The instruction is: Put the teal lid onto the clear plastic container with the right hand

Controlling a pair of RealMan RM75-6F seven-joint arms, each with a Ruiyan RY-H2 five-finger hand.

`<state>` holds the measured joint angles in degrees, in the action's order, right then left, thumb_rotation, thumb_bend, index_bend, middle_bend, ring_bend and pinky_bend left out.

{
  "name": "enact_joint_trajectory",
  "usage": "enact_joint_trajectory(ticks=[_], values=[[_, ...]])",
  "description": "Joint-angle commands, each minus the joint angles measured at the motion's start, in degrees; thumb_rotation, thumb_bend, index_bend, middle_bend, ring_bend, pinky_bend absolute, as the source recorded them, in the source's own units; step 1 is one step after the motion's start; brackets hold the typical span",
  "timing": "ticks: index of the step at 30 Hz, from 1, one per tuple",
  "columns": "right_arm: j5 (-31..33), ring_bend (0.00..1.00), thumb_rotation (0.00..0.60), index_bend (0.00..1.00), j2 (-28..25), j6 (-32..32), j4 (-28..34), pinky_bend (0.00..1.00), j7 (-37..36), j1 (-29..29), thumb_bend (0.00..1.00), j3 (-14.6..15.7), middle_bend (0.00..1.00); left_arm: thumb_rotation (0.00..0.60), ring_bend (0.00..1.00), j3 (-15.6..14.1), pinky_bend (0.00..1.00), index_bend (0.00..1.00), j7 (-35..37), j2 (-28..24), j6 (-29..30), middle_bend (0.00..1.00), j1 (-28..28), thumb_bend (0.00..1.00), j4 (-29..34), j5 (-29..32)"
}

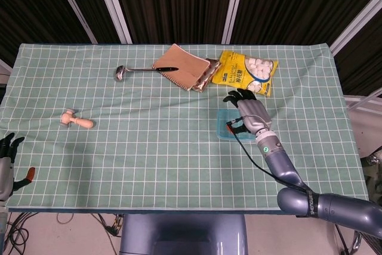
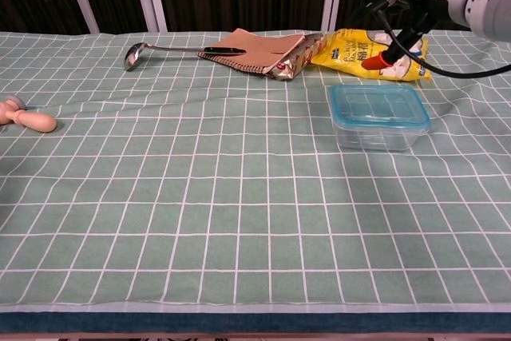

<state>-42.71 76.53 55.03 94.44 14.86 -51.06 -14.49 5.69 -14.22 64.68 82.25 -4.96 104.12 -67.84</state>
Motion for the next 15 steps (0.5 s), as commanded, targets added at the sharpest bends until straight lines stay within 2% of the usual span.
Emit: enact_joint_trajectory(ticks=[1, 8, 15], values=[[0.69, 0.00, 0.600, 0.35, 1.19, -0.19, -1.15, 0.00, 0.34, -0.59, 0.33, -0.55, 0.17, 0.600, 0.00, 0.01, 0.00, 0.13, 0.10, -0.08, -0.01, 0.00, 0.01, 0.35, 0.07, 0.01], [1.01, 0.00, 0.600, 0.51, 4.76, 0.34, -5.10, 0.00, 0.58, -1.24, 0.34, -1.19, 0.17, 0.600, 0.00, 0.07, 0.00, 0.13, 0.45, -0.34, -0.17, 0.00, -0.01, 0.35, 0.14, 0.20], [0.57, 0.00, 0.600, 0.58, 6.75, -0.55, -7.53, 0.00, 0.86, -1.40, 0.47, -0.91, 0.16, 0.600, 0.00, 0.07, 0.00, 0.13, 0.29, -0.34, -0.44, 0.00, -0.14, 0.35, 0.11, 0.57]])
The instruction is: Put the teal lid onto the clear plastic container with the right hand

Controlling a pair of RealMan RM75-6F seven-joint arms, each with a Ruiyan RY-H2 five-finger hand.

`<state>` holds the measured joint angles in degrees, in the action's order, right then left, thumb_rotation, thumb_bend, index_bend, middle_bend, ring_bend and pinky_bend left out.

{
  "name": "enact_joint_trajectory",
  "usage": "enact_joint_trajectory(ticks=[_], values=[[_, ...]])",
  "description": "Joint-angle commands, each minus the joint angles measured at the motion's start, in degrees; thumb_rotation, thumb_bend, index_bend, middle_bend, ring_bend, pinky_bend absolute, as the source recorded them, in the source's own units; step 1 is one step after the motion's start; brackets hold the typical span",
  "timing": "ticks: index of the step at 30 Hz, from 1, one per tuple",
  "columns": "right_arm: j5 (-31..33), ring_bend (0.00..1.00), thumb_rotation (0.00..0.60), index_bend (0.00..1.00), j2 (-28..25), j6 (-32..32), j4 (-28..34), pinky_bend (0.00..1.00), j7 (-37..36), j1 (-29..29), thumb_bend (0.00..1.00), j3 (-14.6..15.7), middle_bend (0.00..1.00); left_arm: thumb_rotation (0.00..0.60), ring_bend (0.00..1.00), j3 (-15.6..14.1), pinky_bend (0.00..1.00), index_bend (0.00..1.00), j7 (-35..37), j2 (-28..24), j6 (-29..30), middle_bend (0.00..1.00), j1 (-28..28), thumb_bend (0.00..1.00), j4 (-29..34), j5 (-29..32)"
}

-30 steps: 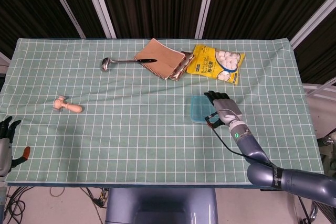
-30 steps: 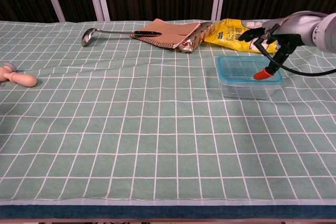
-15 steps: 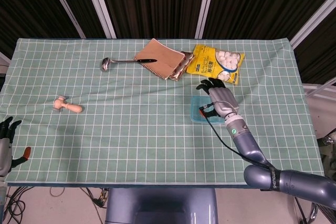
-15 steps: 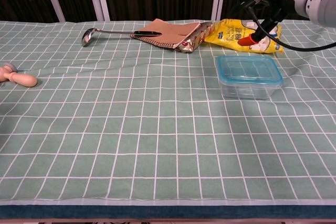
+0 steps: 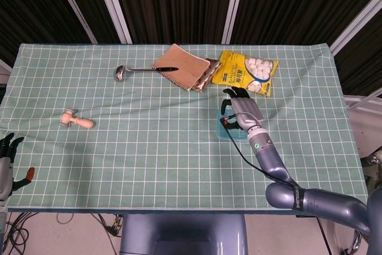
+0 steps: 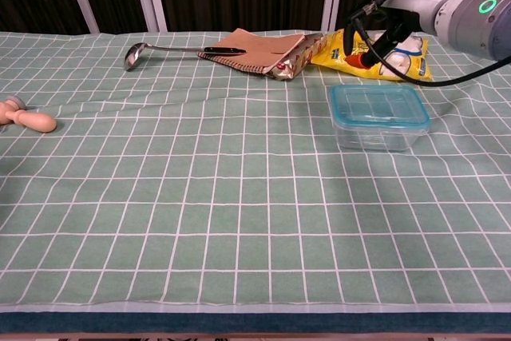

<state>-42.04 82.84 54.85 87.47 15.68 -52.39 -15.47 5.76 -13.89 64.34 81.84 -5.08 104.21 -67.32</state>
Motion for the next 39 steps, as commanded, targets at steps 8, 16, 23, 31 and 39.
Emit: enact_joint_trajectory(ticks=[8, 16, 23, 31, 39], values=[[-0.26, 0.00, 0.600, 0.58, 0.79, -2.72, -2.26, 0.00, 0.27, -0.02, 0.56, 0.73, 0.14, 0.600, 0.00, 0.10, 0.00, 0.13, -0.14, -0.05, -0.16, 0.00, -0.09, 0.35, 0.02, 0.58], [-1.31, 0.00, 0.600, 0.59, 1.04, -3.75, -3.18, 0.00, -0.69, 1.33, 0.57, 2.09, 0.11, 0.600, 0.00, 0.02, 0.00, 0.13, -0.44, 0.06, -0.08, 0.00, -0.14, 0.35, 0.04, 0.57], [-4.53, 0.00, 0.600, 0.60, 2.87, -2.85, -5.77, 0.00, -0.83, 2.56, 0.57, 3.66, 0.03, 0.600, 0.00, 0.11, 0.00, 0.13, -0.65, 0.10, -0.04, 0.00, -0.20, 0.35, -0.02, 0.85], [-7.08, 0.00, 0.600, 0.60, 3.13, -2.85, -5.99, 0.00, -1.75, 4.43, 0.57, 4.98, 0.00, 0.600, 0.00, 0.10, 0.00, 0.13, -0.87, 0.16, -0.06, 0.00, -0.28, 0.35, -0.09, 1.02], [-9.05, 0.00, 0.600, 0.60, 3.42, -3.16, -5.69, 0.00, -2.78, 5.58, 0.57, 5.27, 0.00, 0.600, 0.00, 0.03, 0.00, 0.13, -1.15, 0.27, 0.04, 0.00, -0.28, 0.35, -0.10, 1.07]])
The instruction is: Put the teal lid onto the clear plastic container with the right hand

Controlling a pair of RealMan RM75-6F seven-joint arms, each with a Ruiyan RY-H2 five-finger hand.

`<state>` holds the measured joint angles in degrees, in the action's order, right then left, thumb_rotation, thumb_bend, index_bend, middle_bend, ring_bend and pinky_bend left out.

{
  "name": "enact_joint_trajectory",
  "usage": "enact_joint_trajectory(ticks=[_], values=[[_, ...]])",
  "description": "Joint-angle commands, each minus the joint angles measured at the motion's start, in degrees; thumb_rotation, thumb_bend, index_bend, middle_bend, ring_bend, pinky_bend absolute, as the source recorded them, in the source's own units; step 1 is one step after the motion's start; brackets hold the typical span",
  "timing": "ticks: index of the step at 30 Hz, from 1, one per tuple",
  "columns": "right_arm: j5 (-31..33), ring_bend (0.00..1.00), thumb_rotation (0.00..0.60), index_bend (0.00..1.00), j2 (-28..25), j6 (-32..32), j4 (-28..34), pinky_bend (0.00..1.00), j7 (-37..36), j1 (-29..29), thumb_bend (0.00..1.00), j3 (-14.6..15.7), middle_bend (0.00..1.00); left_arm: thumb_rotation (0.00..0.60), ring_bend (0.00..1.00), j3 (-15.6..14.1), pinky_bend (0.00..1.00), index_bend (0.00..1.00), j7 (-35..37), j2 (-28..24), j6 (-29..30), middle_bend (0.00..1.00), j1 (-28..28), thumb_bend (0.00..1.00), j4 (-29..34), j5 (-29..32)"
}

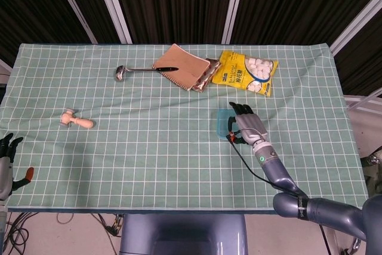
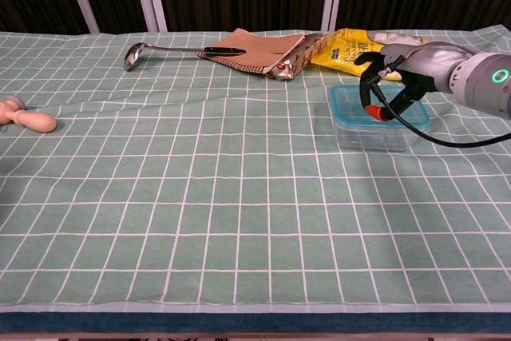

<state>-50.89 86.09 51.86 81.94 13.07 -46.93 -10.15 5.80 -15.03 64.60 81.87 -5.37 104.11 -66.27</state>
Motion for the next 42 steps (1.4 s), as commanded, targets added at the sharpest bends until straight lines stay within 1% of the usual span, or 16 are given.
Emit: enact_joint_trajectory(ticks=[1, 18, 24, 27, 33, 37, 42], values=[[-0.30, 0.00, 0.600, 0.60, 0.30, -0.26, -0.31, 0.00, -0.22, 0.18, 0.57, -0.08, 0.00, 0.600, 0.00, 0.00, 0.00, 0.13, -0.04, 0.01, 0.01, 0.00, 0.01, 0.35, 0.00, 0.05], [-0.75, 0.00, 0.600, 0.60, 1.70, -2.47, -2.56, 0.00, -0.23, 0.99, 0.57, 0.22, 0.00, 0.600, 0.00, 0.01, 0.00, 0.13, -0.17, 0.03, -0.07, 0.00, -0.10, 0.35, -0.04, 0.28], [0.12, 0.00, 0.600, 0.60, 1.93, -3.09, -3.08, 0.00, 0.62, 1.00, 0.57, 0.12, 0.00, 0.600, 0.00, 0.02, 0.00, 0.13, -0.17, 0.00, -0.05, 0.00, -0.11, 0.35, -0.03, 0.30], [0.02, 0.00, 0.600, 0.60, 1.73, -2.67, -2.82, 0.00, 0.27, 1.04, 0.57, -0.66, 0.00, 0.600, 0.00, 0.01, 0.00, 0.13, -0.14, -0.01, -0.03, 0.00, -0.10, 0.35, -0.03, 0.29], [-0.84, 0.00, 0.600, 0.60, 0.52, -0.62, -1.78, 0.00, -1.64, 1.34, 0.57, -3.38, 0.00, 0.600, 0.00, 0.02, 0.00, 0.13, -0.15, -0.04, -0.08, 0.00, -0.12, 0.35, -0.02, 0.43], [0.43, 0.00, 0.600, 0.60, -0.52, -0.69, -2.53, 0.00, -2.41, 1.18, 0.57, -5.20, 0.00, 0.600, 0.00, 0.04, 0.00, 0.13, -0.21, -0.04, -0.11, 0.00, -0.15, 0.35, 0.02, 0.52], [3.00, 0.00, 0.600, 0.60, -1.45, -2.42, -4.85, 0.00, -2.57, 1.00, 0.57, -6.06, 0.00, 0.600, 0.00, -0.02, 0.00, 0.13, -0.37, 0.01, -0.05, 0.00, -0.16, 0.35, 0.05, 0.45]])
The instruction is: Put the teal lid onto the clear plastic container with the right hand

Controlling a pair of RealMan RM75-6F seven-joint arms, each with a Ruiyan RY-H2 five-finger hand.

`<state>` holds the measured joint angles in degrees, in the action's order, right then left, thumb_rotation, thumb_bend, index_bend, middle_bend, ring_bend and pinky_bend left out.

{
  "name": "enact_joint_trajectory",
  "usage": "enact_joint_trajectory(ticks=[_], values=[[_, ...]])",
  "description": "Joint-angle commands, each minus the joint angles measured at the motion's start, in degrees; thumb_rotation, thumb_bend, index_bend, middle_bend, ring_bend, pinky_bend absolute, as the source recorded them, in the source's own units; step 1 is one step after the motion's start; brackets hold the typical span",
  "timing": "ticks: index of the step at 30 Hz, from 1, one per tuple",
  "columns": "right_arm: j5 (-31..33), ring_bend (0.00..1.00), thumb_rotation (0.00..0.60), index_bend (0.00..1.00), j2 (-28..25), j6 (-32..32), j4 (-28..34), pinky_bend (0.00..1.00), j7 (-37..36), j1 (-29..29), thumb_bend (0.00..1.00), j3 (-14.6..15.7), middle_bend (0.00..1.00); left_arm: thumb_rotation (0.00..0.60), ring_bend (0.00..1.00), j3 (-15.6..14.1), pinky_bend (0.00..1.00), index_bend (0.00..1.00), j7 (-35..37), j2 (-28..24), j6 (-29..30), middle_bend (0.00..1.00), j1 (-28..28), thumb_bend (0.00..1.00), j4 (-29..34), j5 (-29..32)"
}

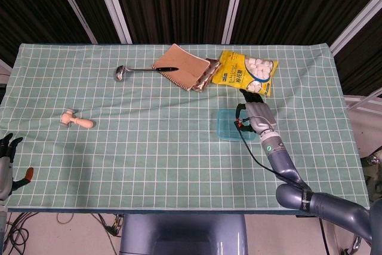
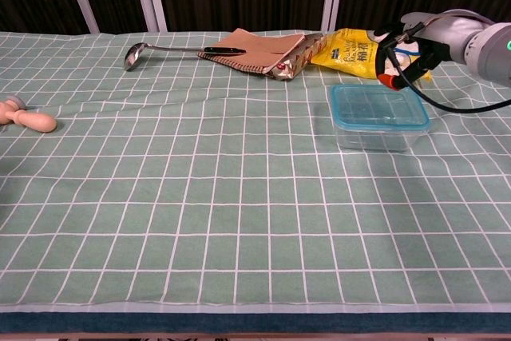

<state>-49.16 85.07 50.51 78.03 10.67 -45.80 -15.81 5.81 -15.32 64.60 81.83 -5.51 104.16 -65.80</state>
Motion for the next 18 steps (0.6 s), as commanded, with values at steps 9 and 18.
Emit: enact_joint_trajectory(ticks=[9, 18], values=[[2.75, 0.00, 0.600, 0.60, -0.17, -4.03, -5.48, 0.00, -1.17, -0.59, 0.57, -0.54, 0.00, 0.600, 0.00, 0.06, 0.00, 0.13, -0.53, 0.28, 0.24, 0.00, -0.02, 0.35, 0.00, 0.28], [2.85, 0.00, 0.600, 0.60, 1.48, -6.20, -9.92, 0.00, -1.52, -1.15, 0.57, 0.00, 0.00, 0.600, 0.00, 0.16, 0.00, 0.13, -0.81, 0.43, 0.14, 0.00, -0.14, 0.35, -0.07, 0.63]])
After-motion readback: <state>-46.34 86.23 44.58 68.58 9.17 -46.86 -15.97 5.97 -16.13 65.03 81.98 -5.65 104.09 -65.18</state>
